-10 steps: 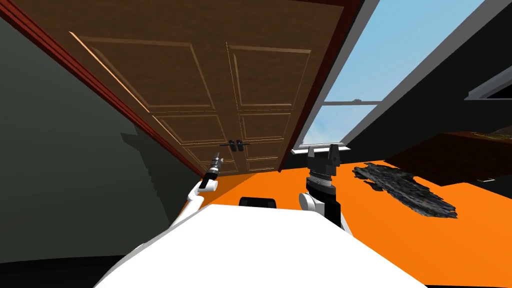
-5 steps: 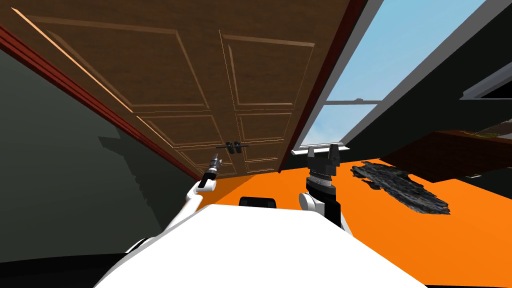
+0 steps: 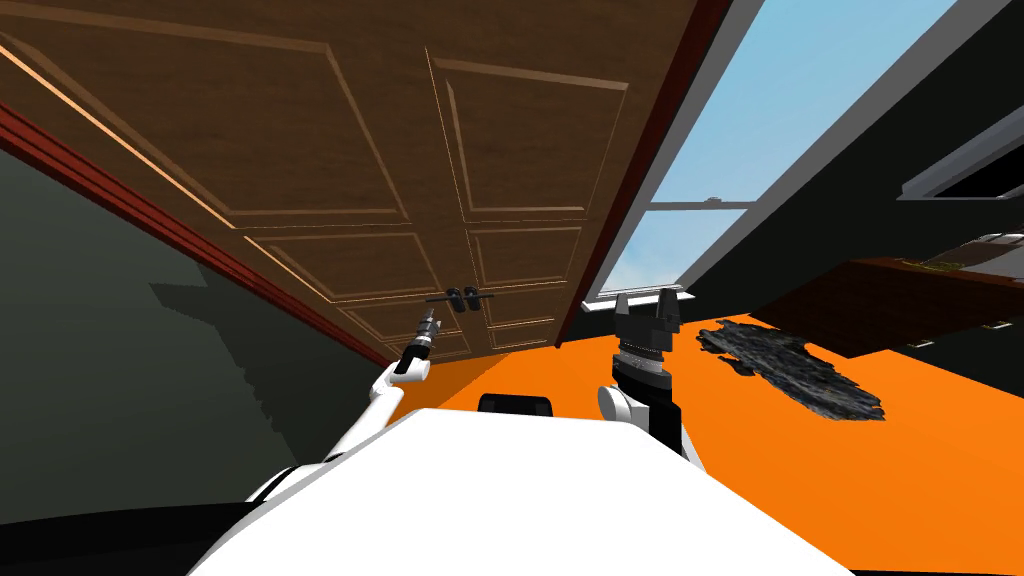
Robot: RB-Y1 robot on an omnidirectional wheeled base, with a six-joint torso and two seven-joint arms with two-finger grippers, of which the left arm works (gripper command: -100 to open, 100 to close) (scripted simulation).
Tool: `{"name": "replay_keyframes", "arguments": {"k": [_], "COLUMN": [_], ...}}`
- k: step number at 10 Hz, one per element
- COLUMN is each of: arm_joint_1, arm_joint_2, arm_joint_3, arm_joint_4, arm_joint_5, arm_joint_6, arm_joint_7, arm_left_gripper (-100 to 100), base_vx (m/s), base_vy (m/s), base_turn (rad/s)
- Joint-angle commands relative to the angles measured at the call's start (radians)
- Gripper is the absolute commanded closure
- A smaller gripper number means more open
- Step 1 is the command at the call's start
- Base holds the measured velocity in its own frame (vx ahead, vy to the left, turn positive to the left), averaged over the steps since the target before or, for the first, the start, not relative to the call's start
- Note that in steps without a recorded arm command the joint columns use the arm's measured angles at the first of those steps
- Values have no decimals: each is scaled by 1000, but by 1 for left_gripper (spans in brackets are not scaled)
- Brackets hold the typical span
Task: Pull the door open
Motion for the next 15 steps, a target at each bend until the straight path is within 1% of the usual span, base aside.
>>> {"name": "replay_keyframes", "arguments": {"k": [1,5,7,8,9,10,11,15], "arm_joint_1": [3,-4,-15,-24,-39,-37,-37,-37], "arm_joint_2": [9,14,7,-1,-16,-9,-9,-9], "arm_joint_3": [23,46,45,39,22,31,31,31], "arm_joint_4": [20,46,54,54,49,57,57,57], "arm_joint_5": [3,4,3,1,-3,-1,-1,-1], "arm_joint_6": [1,2,1,0,-2,0,0,0], "arm_joint_7": [-5,-13,-17,-18,-20,-20,-20,-20], "arm_left_gripper": [-100,-100,-100,-100,-100,-100,100,100], "base_vx": [85,160,169,197,203,88,-19,-18], "base_vy": [72,93,67,29,-28,-19,0,3], "base_turn": [77,20,-37,-95,-187,-36,50,-10]}}
